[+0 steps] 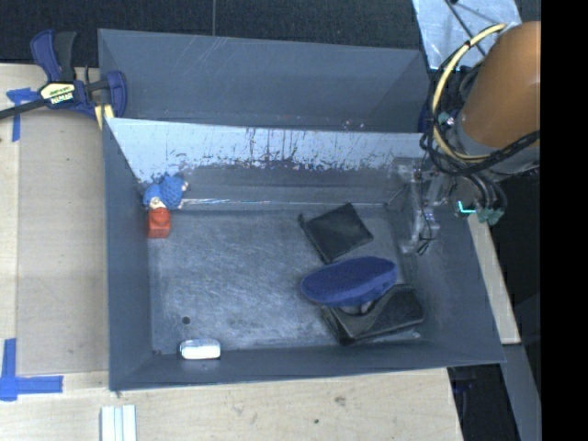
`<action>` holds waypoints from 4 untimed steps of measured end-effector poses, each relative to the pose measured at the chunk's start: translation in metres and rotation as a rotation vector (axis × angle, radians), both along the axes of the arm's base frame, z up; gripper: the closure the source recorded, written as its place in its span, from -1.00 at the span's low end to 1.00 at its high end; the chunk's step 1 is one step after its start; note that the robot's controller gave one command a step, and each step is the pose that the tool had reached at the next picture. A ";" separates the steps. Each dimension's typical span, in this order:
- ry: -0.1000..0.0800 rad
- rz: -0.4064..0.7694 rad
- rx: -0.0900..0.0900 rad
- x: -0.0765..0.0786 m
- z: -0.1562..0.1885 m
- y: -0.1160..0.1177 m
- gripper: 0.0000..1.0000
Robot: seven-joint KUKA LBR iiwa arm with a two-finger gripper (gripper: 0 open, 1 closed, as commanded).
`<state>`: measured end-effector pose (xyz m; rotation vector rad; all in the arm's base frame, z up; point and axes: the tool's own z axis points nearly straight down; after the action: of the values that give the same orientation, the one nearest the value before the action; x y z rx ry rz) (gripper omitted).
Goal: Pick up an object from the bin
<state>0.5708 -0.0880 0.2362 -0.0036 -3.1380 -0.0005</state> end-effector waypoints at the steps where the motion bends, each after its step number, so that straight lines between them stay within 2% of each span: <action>1: 0.000 0.199 0.002 -0.052 -0.122 0.042 -1.00; 2: -0.013 0.066 0.000 -0.059 -0.148 0.039 -1.00; 3: -0.012 0.067 0.002 -0.059 -0.148 0.041 1.00; 4: -0.005 0.039 0.007 -0.054 -0.149 0.039 1.00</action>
Offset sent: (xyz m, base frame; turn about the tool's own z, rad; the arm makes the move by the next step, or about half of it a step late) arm -0.0510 0.0411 -0.1186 -0.1993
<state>0.5168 -0.0492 0.0872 0.0574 -3.1423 -0.0107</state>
